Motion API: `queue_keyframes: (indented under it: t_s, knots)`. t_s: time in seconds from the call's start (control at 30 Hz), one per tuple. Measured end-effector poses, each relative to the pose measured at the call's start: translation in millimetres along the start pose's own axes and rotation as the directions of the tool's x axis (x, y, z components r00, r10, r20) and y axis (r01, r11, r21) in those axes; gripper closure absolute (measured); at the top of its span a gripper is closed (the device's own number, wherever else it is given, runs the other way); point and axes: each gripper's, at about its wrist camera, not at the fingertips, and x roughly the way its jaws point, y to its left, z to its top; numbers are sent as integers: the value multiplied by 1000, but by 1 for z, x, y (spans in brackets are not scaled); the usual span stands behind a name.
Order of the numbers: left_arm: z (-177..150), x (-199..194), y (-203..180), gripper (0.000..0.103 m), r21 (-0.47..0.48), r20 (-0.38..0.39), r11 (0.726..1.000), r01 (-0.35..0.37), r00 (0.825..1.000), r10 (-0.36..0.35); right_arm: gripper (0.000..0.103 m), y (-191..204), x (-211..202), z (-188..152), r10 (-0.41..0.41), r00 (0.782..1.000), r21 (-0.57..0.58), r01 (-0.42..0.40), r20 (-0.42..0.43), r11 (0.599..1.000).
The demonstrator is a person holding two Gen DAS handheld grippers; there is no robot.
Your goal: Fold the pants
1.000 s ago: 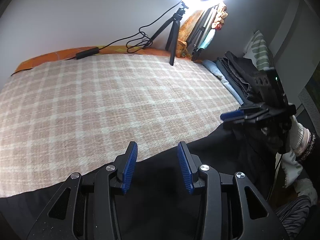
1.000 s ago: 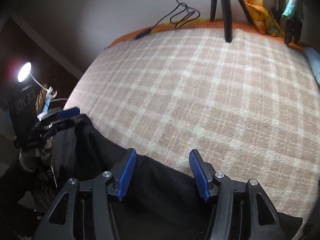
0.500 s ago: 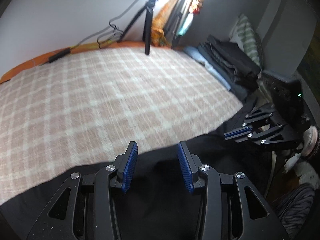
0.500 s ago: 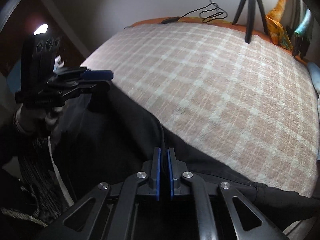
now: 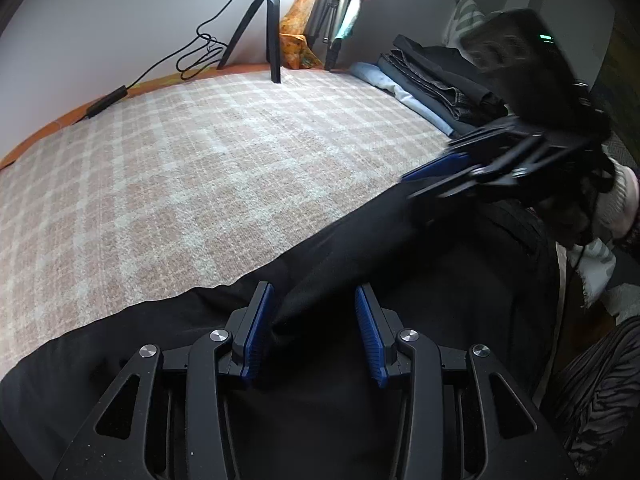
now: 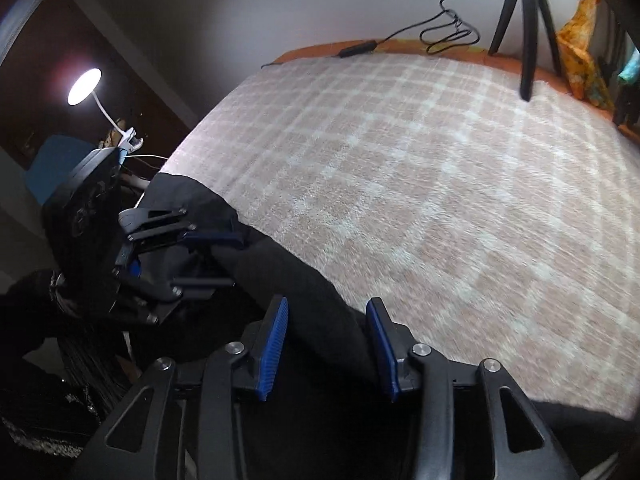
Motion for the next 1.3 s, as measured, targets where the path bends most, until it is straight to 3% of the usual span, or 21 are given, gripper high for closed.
queue_keyframes:
  t_s: [0.13, 0.27, 0.47, 0.63, 0.73, 0.87, 0.9, 0.97, 1.03, 1.13, 1.3]
  knots:
    - [-2, -6, -1, 63, 15, 1, 1000, -4, 1000, 4, 58, -2, 28, 9, 106, 993, 63, -102, -57, 993]
    - [-6, -27, 3, 63, 0, 17, 1000, -1, 1000, 1, 62, 12, 36, 13, 180, 982, 62, -177, -51, 982]
    - [-17, -64, 26, 63, -52, 60, 998, -41, 997, 44, 87, 22, 32, 6, 146, 989, 71, -146, 11, 987]
    - [-27, -76, 49, 63, -122, 70, 990, -77, 994, 86, 91, 50, 17, 10, -9, 996, -68, 15, 90, 998]
    - [-31, -72, 56, 63, -140, 52, 984, -107, 992, 115, 93, 68, 19, 19, -205, 968, -204, 232, 146, 951]
    - [-34, -61, 63, 63, -148, 18, 980, -131, 991, 136, 91, 65, 44, 29, -307, 945, -269, 326, 110, 906]
    - [-34, -60, 64, 63, -147, 12, 980, -136, 990, 139, 90, 59, 49, 31, -307, 948, -262, 320, 90, 910]
    - [-35, -58, 65, 63, -152, 7, 979, -136, 990, 138, 76, 48, 48, 36, -268, 961, -220, 275, 59, 936]
    - [-33, -59, 66, 63, -165, 14, 979, -123, 992, 127, 68, 32, 36, 43, -172, 983, -122, 178, 63, 976]
    - [-29, -60, 62, 63, -159, 34, 980, -120, 991, 127, 66, 14, 22, 51, -78, 992, -10, 79, 102, 997]
    - [-20, -55, 60, 63, -155, 53, 982, -111, 991, 121, 69, 22, 29, 61, -103, 987, -29, 107, 124, 994]
